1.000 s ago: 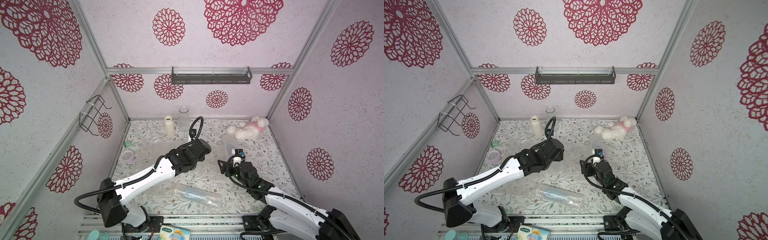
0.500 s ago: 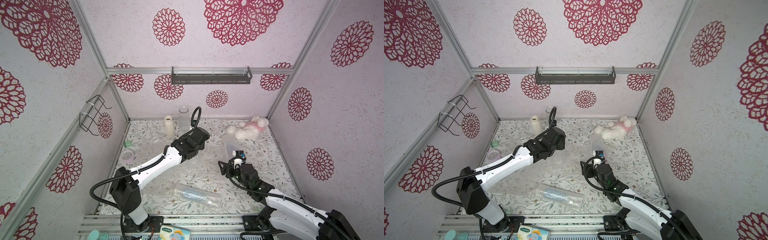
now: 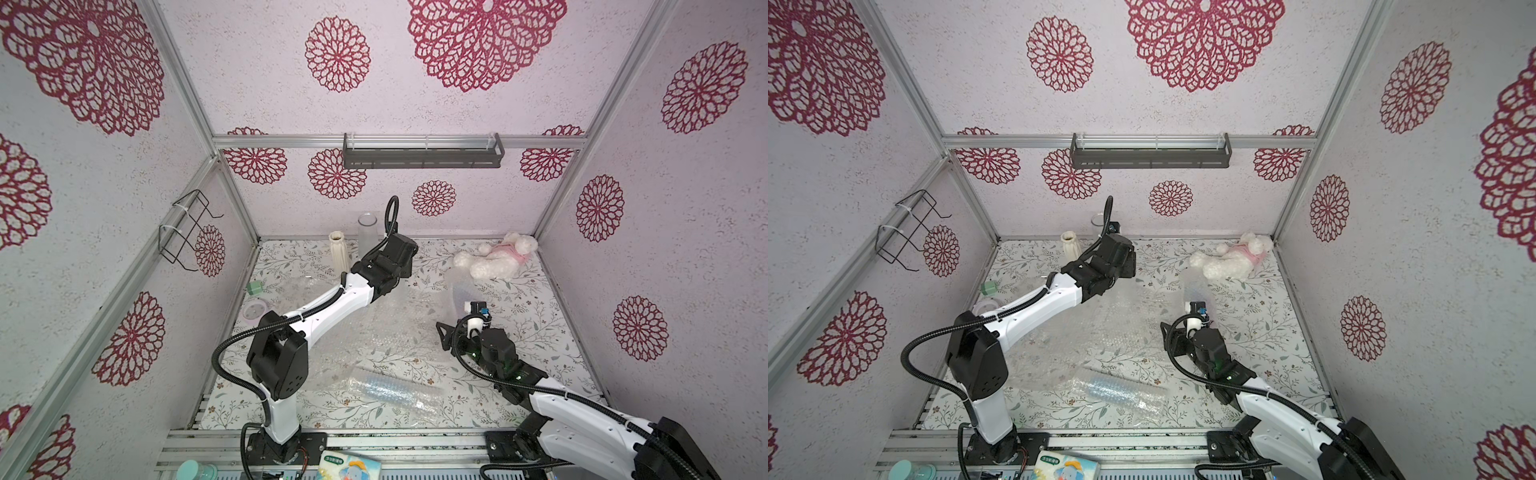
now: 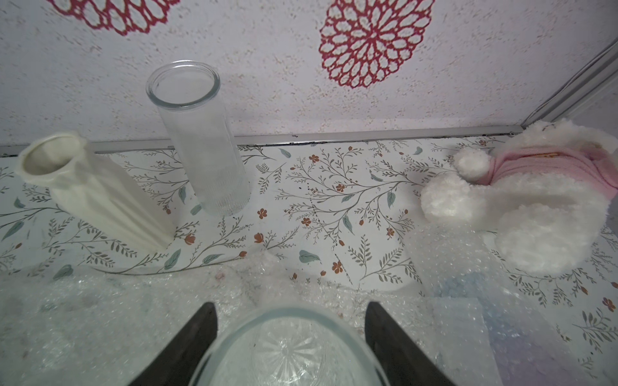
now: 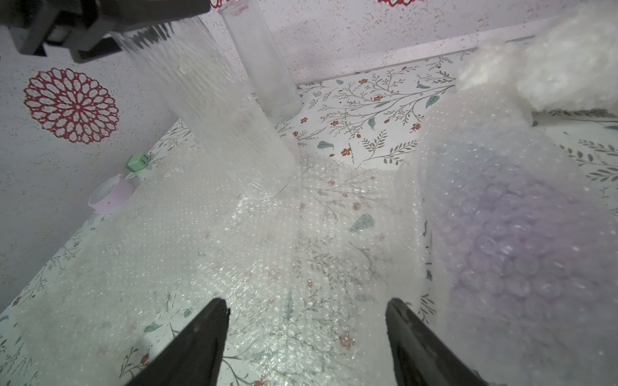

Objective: Unwrap the vase from the bubble wrap
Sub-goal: Unwrap the bubble wrap at the center of the board.

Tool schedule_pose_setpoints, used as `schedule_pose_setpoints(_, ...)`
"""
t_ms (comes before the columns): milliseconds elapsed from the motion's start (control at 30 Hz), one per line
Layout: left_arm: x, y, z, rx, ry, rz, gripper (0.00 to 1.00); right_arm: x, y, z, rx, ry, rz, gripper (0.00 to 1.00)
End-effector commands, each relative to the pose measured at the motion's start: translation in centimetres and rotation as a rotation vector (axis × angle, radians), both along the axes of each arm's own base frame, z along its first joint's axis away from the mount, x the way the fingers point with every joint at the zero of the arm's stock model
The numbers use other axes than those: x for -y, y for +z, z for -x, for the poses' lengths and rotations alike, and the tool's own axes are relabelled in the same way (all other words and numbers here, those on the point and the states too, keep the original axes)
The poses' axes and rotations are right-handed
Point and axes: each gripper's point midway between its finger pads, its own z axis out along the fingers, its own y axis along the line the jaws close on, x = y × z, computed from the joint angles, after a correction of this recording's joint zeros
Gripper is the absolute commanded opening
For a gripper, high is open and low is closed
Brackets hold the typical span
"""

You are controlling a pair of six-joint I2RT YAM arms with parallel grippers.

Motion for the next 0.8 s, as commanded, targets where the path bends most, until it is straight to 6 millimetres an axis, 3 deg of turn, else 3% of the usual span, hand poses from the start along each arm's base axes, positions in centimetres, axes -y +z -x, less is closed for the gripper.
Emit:
schedule_pose_setpoints(0, 0.3, 4.3, -3.0, 0.134, 0.004, 0.065, 0.54, 0.1, 0.9, -0.6, 0.048, -0.008, 0.007, 0.77)
schedule_pose_setpoints(67, 0.3, 5.1, -4.1, 0.153, 0.004, 0.077, 0.54, 0.1, 0.8, -0.6, 0.048, -0.007, 0.012, 0.77)
schedule_pose_setpoints(100, 0.6, 3.7, -5.0, 0.138, 0.001, 0.065, 0.54, 0.1, 0.7, -0.7, 0.047, -0.006, 0.013, 0.77)
schedule_pose_setpoints(367, 1.4, 2.8, -8.9, 0.161, -0.006, 0.063, 0.54, -0.1, 0.0, -0.7, 0.036, 0.003, 0.020, 0.77)
schedule_pose_setpoints(767, 2.5, 2.0, -12.5, 0.180, -0.035, 0.087, 0.55, 0.3, -0.3, -0.6, 0.040, -0.003, 0.028, 0.77)
